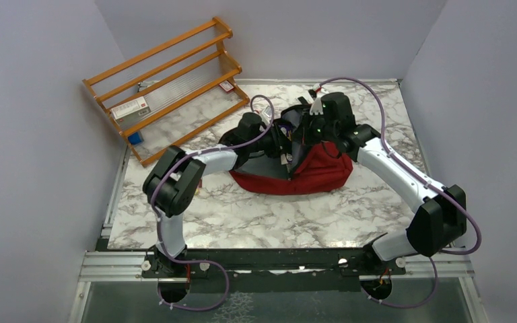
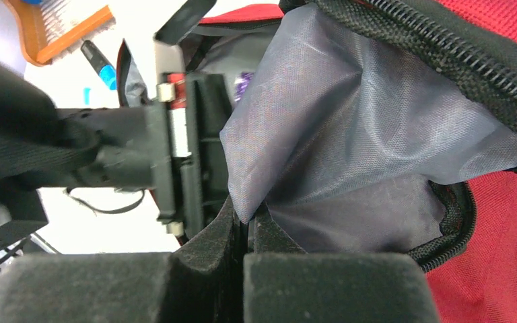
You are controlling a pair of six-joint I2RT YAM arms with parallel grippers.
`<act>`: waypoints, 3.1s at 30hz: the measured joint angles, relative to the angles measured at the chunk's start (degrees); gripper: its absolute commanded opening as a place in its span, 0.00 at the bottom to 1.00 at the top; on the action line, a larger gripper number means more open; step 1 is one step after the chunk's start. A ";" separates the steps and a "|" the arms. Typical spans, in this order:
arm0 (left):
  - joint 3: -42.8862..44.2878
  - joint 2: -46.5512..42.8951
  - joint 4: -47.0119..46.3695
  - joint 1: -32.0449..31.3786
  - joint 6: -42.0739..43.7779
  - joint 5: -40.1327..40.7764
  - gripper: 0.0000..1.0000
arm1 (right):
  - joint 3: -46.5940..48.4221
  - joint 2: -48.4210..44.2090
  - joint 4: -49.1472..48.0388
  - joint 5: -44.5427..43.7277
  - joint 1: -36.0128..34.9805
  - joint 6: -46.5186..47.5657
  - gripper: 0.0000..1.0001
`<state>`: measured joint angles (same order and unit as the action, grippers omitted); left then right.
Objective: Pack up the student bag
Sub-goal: Place the book in the student bag, then adjust the student bag at the center of the board.
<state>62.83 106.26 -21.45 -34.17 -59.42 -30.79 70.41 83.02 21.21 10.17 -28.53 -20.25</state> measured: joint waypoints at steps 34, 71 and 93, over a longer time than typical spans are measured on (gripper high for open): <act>11.02 11.80 2.34 -1.88 8.66 3.45 0.83 | -3.15 -2.71 -1.07 -0.44 0.13 -0.07 0.01; 9.05 -20.22 32.72 8.98 32.72 16.81 0.87 | -0.42 -3.21 8.50 -23.43 -0.35 4.83 0.01; -0.15 -23.76 45.13 12.59 39.93 20.46 0.87 | 2.71 -2.47 12.52 -24.90 1.01 13.79 0.01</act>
<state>62.67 82.50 23.68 -21.58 -19.49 -10.33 73.12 80.55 33.74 -14.72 -27.53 -6.46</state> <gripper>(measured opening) 0.868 0.026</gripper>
